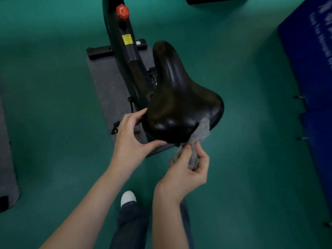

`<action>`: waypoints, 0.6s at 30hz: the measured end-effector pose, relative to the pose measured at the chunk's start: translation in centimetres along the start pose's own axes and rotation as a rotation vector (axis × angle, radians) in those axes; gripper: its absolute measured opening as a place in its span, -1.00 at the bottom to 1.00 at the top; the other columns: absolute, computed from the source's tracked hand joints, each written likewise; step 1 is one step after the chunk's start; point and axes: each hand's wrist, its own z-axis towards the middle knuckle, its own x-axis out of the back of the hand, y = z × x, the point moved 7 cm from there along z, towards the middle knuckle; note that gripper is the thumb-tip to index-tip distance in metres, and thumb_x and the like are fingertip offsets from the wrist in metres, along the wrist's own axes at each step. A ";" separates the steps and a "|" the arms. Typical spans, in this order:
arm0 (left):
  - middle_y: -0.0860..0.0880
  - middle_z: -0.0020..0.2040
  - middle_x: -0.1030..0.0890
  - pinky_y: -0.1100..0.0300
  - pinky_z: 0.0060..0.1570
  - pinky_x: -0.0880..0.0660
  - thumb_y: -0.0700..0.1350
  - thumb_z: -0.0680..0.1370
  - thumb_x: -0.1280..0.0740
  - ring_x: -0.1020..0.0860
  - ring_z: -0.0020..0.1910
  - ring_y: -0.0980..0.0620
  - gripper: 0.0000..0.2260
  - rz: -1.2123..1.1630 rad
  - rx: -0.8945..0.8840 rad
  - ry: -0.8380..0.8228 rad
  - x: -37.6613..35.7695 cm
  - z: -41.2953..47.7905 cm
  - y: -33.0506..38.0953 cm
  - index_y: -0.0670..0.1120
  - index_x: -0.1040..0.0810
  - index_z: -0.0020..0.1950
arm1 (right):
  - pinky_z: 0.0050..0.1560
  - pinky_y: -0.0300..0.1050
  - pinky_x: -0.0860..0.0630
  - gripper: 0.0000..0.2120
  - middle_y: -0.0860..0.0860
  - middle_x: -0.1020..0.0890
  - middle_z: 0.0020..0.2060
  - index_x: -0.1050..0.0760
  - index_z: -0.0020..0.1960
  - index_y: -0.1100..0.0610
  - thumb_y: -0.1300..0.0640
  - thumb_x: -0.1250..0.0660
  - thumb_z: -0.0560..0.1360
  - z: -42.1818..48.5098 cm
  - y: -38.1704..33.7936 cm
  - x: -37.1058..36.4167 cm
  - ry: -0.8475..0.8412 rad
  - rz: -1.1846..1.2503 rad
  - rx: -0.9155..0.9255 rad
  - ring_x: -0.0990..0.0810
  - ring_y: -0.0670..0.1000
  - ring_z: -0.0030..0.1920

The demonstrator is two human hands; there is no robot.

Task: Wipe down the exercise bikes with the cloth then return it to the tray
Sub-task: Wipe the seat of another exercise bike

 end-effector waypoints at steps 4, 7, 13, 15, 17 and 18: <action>0.24 0.13 -0.38 -0.02 0.20 -0.47 0.13 0.20 -0.58 -0.46 0.21 0.08 -0.28 0.011 -0.016 0.001 0.0 0.1 -0.1 0.16 -0.37 0.30 | 0.10 -0.07 -0.58 -0.72 -0.03 -0.66 -0.08 -0.66 -0.09 0.02 0.39 -0.38 0.44 -3.6 0.4 0.1 -0.072 -0.020 -0.046 -0.63 -0.03 0.06; 0.25 0.13 -0.39 -0.01 0.20 -0.47 0.16 0.20 -0.58 -0.47 0.20 0.07 -0.27 0.001 -0.019 0.009 0.0 0.1 -0.1 0.17 -0.38 0.30 | -0.01 -0.12 -0.60 -0.79 0.00 -0.70 -0.07 -0.66 -0.04 0.02 0.26 -0.36 0.40 -2.4 -2.2 1.2 -0.066 -0.063 0.084 -0.66 0.00 0.01; 0.26 0.16 -0.38 -0.04 0.25 -0.44 0.31 0.16 -0.48 -0.43 0.25 0.10 -0.24 -0.012 0.041 0.001 0.0 -0.2 -0.1 0.21 -0.36 0.32 | 0.21 0.06 -0.52 -0.78 0.11 -0.67 0.03 -0.59 0.08 0.29 0.36 -0.28 0.47 9.0 -6.8 -2.8 -0.109 -0.081 0.294 -0.62 0.03 0.12; 0.29 0.15 -0.38 -0.03 0.26 -0.43 0.30 0.16 -0.48 -0.42 0.26 0.12 -0.24 -0.007 0.054 -0.004 0.0 -0.3 -0.1 0.21 -0.37 0.32 | 0.25 0.05 -0.50 -0.78 0.13 -0.67 0.04 -0.60 0.06 0.29 0.39 -0.26 0.47 10.2 -6.4 -5.2 -0.206 -0.087 0.284 -0.61 0.05 0.16; 0.30 0.15 -0.37 -0.05 0.27 -0.42 0.28 0.17 -0.49 -0.41 0.27 0.10 -0.24 -0.012 0.058 0.000 0.0 -0.3 0.1 0.17 -0.37 0.33 | 0.28 0.01 -0.48 -0.77 0.12 -0.67 0.03 -0.61 0.03 0.28 0.39 -0.24 0.45 9.6 -6.2 -5.4 -0.243 -0.117 0.326 -0.60 0.03 0.17; 0.29 0.16 -0.37 -0.07 0.26 -0.42 0.27 0.17 -0.48 -0.41 0.27 0.09 -0.25 -0.015 0.056 0.003 0.0 -0.3 0.3 0.16 -0.38 0.32 | 0.28 -0.03 -0.48 -0.77 0.12 -0.67 0.03 -0.61 0.01 0.28 0.39 -0.24 0.44 8.5 -6.3 -5.0 -0.249 -0.149 0.394 -0.61 0.02 0.15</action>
